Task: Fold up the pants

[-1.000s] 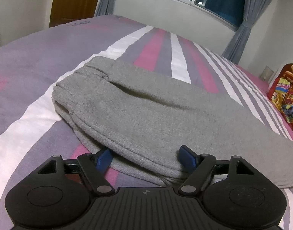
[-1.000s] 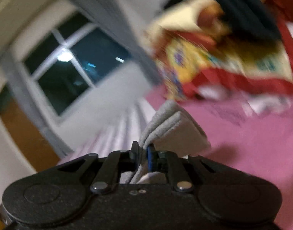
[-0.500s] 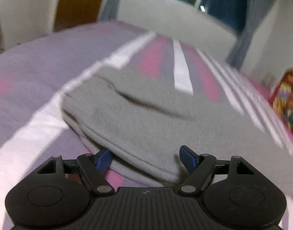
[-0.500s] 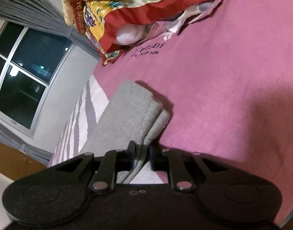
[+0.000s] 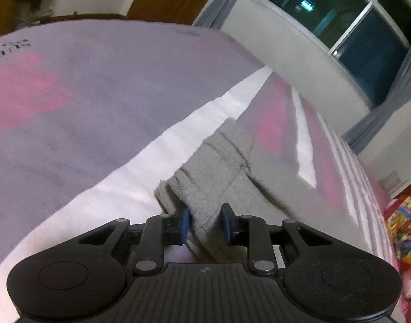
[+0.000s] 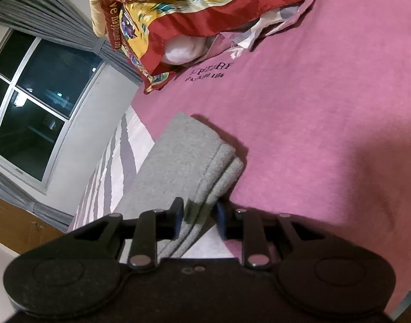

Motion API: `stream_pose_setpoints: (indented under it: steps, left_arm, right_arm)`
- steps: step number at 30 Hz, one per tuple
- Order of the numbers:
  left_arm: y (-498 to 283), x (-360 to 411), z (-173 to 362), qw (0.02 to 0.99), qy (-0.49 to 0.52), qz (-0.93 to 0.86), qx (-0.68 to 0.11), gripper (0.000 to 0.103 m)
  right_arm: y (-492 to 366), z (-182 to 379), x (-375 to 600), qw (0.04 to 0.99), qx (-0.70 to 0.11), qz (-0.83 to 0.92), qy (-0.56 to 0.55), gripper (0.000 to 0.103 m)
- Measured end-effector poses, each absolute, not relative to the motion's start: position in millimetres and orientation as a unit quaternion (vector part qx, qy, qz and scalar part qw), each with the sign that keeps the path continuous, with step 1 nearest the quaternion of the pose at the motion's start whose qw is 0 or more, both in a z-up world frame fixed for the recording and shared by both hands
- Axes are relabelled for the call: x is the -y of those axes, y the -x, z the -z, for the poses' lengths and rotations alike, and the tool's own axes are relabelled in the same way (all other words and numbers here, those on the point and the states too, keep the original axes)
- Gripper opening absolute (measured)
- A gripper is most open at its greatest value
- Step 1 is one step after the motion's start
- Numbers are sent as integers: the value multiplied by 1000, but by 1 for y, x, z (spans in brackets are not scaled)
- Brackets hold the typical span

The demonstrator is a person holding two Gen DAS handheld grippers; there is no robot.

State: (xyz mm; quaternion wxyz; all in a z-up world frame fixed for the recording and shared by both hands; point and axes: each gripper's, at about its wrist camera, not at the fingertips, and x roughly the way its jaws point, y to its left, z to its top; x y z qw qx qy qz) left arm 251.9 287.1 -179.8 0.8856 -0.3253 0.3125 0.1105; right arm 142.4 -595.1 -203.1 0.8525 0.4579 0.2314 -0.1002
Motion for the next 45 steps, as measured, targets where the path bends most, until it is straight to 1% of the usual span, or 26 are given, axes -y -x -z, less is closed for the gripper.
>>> stream_pose_setpoints:
  steps: [2, 3, 4, 5, 6, 7, 9, 10, 11, 12, 13, 15, 17, 18, 19, 26, 27, 28, 30, 33, 35, 37, 38, 39, 42, 45]
  left_arm:
    - [-251, -289, 177, 888, 333, -101, -300, 25]
    - [-251, -285, 176, 894, 316, -97, -302, 27]
    - [-249, -280, 176, 899, 297, -98, -305, 32]
    - [-248, -273, 176, 907, 270, -99, -308, 53]
    - [-247, -266, 178, 911, 248, -104, -311, 91]
    - [-248, -262, 182, 912, 237, -106, -317, 102]
    - [-256, -261, 193, 906, 218, -101, -348, 103]
    - [-259, -258, 196, 908, 214, -100, -346, 103]
    - [-262, -258, 196, 907, 221, -97, -345, 100]
    - [-265, -258, 195, 906, 232, -92, -341, 93]
    - [-268, -259, 194, 905, 244, -86, -338, 93]
    - [-271, -259, 194, 905, 248, -80, -336, 93]
    - [-269, -256, 197, 908, 244, -76, -334, 93]
    - [-266, -255, 199, 909, 242, -73, -331, 93]
    - [-265, -256, 201, 910, 243, -69, -328, 93]
    - [-263, -258, 203, 910, 240, -68, -330, 93]
    - [-263, -258, 203, 910, 240, -67, -331, 93]
    - [-263, -258, 203, 910, 241, -66, -331, 93]
    - [-265, -257, 203, 910, 238, -64, -332, 93]
    - [-266, -256, 203, 912, 234, -63, -332, 93]
    - [-267, -255, 203, 912, 231, -64, -332, 93]
    - [-268, -253, 204, 913, 225, -65, -333, 93]
    - [-268, -252, 204, 914, 223, -65, -334, 93]
    - [-268, -252, 204, 913, 224, -65, -334, 93]
    - [-269, -252, 205, 914, 223, -64, -332, 93]
    - [-269, -250, 206, 916, 220, -64, -330, 93]
  right_arm:
    - [-144, 203, 596, 851, -234, 101, -460, 25]
    - [-144, 202, 598, 848, -235, 101, -465, 26]
    - [-142, 200, 599, 841, -231, 100, -478, 32]
    - [-140, 200, 601, 836, -222, 95, -493, 38]
    - [-138, 201, 602, 831, -209, 86, -508, 51]
    - [-140, 203, 604, 826, -201, 80, -521, 58]
    - [-149, 202, 602, 822, -218, 95, -518, 56]
    - [-158, 198, 600, 825, -235, 102, -504, 56]
    - [-165, 194, 597, 829, -248, 106, -490, 53]
    - [-172, 190, 595, 834, -261, 108, -473, 42]
    - [-179, 188, 593, 838, -275, 106, -459, 32]
    - [-184, 190, 595, 839, -284, 103, -453, 26]
    - [-178, 195, 599, 834, -270, 89, -473, 27]
    - [-173, 197, 600, 831, -261, 81, -485, 31]
    - [-167, 201, 600, 826, -250, 69, -500, 33]
    - [-157, 218, 598, 809, -202, 58, -548, 33]
    - [-162, 215, 598, 813, -215, 66, -538, 23]
    - [-168, 208, 596, 824, -233, 78, -510, 9]
    - [-172, 187, 590, 851, -225, 69, -469, 9]
    - [-162, 144, 575, 903, -155, 10, -401, 8]
    - [-154, 142, 576, 918, -131, 3, -373, 8]
    - [-165, 178, 597, 897, -207, 63, -385, 9]
    - [-174, 207, 611, 859, -265, 83, -431, 6]
    - [-171, 214, 614, 855, -249, 75, -449, 5]
    - [-171, 205, 604, 865, -248, 85, -429, 9]
    - [-172, 206, 609, 855, -250, 82, -447, 10]
